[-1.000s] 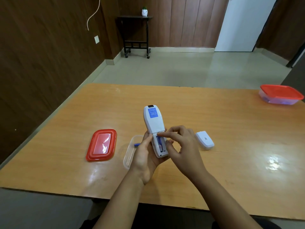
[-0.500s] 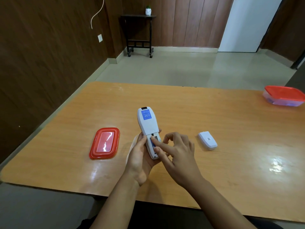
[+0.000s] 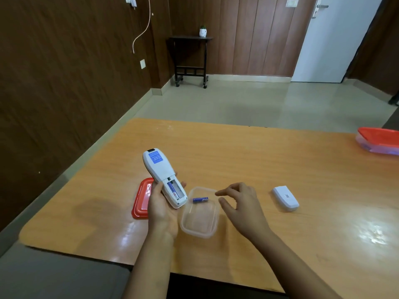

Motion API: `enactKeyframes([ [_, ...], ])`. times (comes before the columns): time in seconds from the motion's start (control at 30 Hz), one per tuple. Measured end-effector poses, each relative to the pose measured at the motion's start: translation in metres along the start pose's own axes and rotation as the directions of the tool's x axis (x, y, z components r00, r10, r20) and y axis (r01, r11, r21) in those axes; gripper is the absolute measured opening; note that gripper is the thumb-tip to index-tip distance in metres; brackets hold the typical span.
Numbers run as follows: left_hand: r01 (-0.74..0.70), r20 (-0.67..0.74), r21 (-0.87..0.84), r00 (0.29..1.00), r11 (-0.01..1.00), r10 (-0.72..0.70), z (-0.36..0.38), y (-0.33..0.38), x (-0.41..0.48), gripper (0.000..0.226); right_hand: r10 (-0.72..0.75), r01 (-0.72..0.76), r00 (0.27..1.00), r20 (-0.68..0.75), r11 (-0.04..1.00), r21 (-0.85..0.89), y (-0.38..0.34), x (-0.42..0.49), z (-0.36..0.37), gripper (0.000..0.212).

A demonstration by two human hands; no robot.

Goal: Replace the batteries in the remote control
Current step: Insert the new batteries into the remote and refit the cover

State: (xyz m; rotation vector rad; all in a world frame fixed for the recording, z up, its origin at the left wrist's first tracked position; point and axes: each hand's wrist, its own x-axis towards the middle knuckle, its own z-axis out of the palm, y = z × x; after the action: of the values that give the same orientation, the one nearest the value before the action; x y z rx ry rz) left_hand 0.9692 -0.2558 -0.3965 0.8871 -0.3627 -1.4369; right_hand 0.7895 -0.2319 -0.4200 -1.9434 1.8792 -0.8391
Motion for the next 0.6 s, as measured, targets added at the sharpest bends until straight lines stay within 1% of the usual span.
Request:
enactKeyframes([
  [0.07,-0.027,-0.02,-0.001,0.999,1.0,0.027,0.002,0.0,0.002,0.039,-0.048,0.06,0.996,0.073,0.983,-0.172,-0.011,0.011,0.012,0.027],
  [0.13,-0.028,-0.026,0.014,0.999,0.999,0.029,0.003,-0.001,0.004,0.04,-0.059,0.093,0.989,0.136,0.961,-0.261,-0.023,0.022,0.024,0.032],
  [0.23,-0.005,-0.019,0.028,1.0,1.0,0.006,0.002,-0.005,0.007,0.041,-0.073,0.136,0.978,0.194,0.932,-0.335,-0.031,0.03,0.038,0.034],
  [0.3,-0.002,-0.01,0.031,1.0,1.0,0.003,0.004,-0.006,0.007,0.04,-0.087,0.149,0.98,0.18,0.919,-0.364,-0.03,0.033,0.043,0.033],
  [0.4,-0.006,0.007,0.046,1.0,0.999,0.006,0.007,-0.007,0.005,0.036,-0.091,0.145,0.982,0.164,0.922,-0.36,-0.028,0.035,0.043,0.027],
  [0.47,-0.023,0.012,0.054,1.0,0.998,0.022,0.009,-0.007,0.002,0.032,-0.1,0.139,0.984,0.144,0.947,-0.289,-0.028,0.033,0.037,0.023],
  [0.5,-0.026,0.018,0.054,1.0,0.998,0.025,0.009,-0.007,0.0,0.031,-0.1,0.12,0.99,0.103,0.972,-0.202,-0.028,0.029,0.03,0.02],
  [0.57,-0.025,0.017,0.056,1.0,0.998,0.024,0.011,-0.008,-0.002,0.03,-0.069,0.067,0.997,0.025,0.996,0.06,-0.031,0.016,0.01,0.012],
  [0.6,-0.021,0.013,0.054,1.0,0.998,0.021,0.011,-0.009,-0.004,0.029,-0.054,0.053,0.999,0.001,0.979,0.197,-0.033,0.008,-0.002,0.007],
])
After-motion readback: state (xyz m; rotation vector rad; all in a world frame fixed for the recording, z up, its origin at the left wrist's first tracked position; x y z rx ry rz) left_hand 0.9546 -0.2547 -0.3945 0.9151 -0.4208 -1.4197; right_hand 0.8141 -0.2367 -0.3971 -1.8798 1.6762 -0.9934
